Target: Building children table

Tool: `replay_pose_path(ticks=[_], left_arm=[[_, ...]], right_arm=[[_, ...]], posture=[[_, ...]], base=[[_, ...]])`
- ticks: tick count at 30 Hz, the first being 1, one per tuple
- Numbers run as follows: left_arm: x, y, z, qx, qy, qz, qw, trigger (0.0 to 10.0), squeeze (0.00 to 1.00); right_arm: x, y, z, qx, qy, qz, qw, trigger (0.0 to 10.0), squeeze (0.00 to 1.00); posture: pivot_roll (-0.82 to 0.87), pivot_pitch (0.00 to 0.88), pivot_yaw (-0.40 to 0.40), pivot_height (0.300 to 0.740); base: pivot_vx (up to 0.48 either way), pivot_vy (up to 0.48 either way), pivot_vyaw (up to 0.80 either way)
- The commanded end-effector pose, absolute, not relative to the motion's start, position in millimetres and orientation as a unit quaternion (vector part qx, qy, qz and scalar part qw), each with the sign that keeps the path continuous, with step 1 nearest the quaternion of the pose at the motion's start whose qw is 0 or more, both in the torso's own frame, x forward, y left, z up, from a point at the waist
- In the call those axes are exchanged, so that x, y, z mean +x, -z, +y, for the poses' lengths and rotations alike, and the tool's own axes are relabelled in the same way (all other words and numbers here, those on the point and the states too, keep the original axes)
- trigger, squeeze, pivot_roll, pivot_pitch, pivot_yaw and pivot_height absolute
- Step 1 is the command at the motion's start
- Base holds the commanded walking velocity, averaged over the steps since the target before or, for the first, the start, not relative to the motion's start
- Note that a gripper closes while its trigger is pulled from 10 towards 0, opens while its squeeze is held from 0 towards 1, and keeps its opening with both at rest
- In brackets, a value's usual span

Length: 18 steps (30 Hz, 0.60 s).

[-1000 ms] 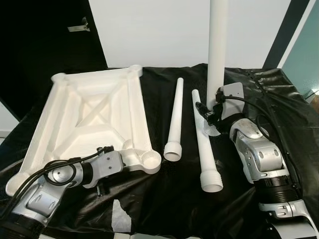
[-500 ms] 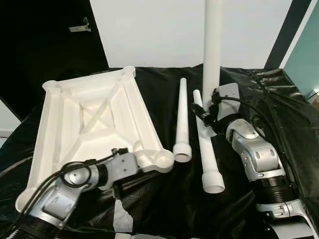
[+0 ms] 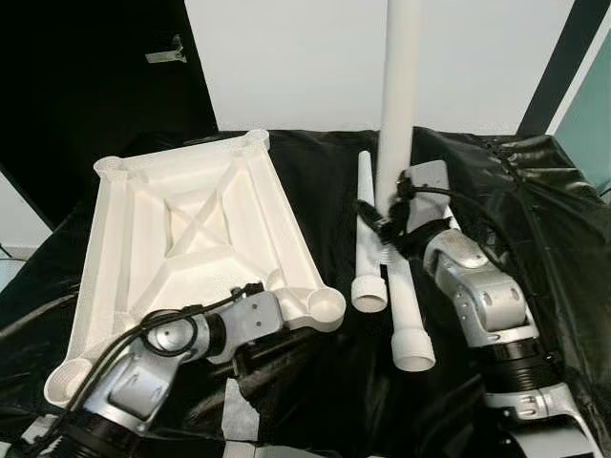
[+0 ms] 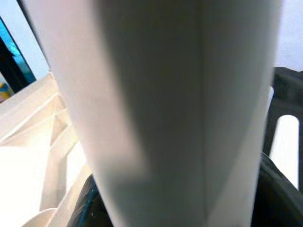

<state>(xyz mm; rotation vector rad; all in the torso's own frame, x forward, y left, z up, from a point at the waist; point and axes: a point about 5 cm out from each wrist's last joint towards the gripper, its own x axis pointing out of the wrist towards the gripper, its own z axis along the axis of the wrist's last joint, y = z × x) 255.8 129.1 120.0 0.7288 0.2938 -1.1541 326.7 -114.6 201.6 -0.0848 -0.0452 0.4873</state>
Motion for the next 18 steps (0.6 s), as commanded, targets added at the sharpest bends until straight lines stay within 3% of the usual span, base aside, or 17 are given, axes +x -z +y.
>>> replay_pose_path(ticks=[1, 2, 3, 9, 18], left_arm=[[260.8, -126.0, 135.5, 0.335, 0.481, 0.120, 0.801, 10.0, 0.89], [260.8, -126.0, 135.5, 0.335, 0.481, 0.120, 0.801, 10.0, 0.89], [258.7, -130.4, 135.6, 0.321, 0.487, 0.117, 0.804, 10.0, 0.03], [250.2, -155.8, 131.8, 0.248, 0.523, 0.083, 0.811, 10.0, 0.00], [253.5, -168.8, 134.5, 0.231, 0.512, 0.051, 0.826, 10.0, 0.00]], right_arm=[[322.6, -201.6, -108.8, -0.020, -0.260, -0.020, 0.965, 10.0, 0.00], [322.6, -201.6, -108.8, -0.020, -0.260, -0.020, 0.965, 10.0, 0.00], [321.6, -200.5, -107.1, -0.013, -0.263, -0.018, 0.965, 10.0, 0.00], [319.6, -199.6, -103.3, -0.008, -0.266, -0.037, 0.963, 10.0, 0.00], [315.3, -204.6, -95.9, -0.023, -0.298, -0.063, 0.952, 10.0, 0.00]], posture=[[0.00, 0.000, 0.033, 0.740], [0.00, 0.000, 0.033, 0.740], [0.00, 0.000, 0.034, 0.740], [0.00, 0.000, 0.032, 0.740], [0.00, 0.000, 0.031, 0.740]], base=[[0.000, 0.000, 0.00], [0.000, 0.000, 0.00], [0.000, 0.000, 0.00], [0.000, 0.000, 0.00], [0.000, 0.000, 0.00]])
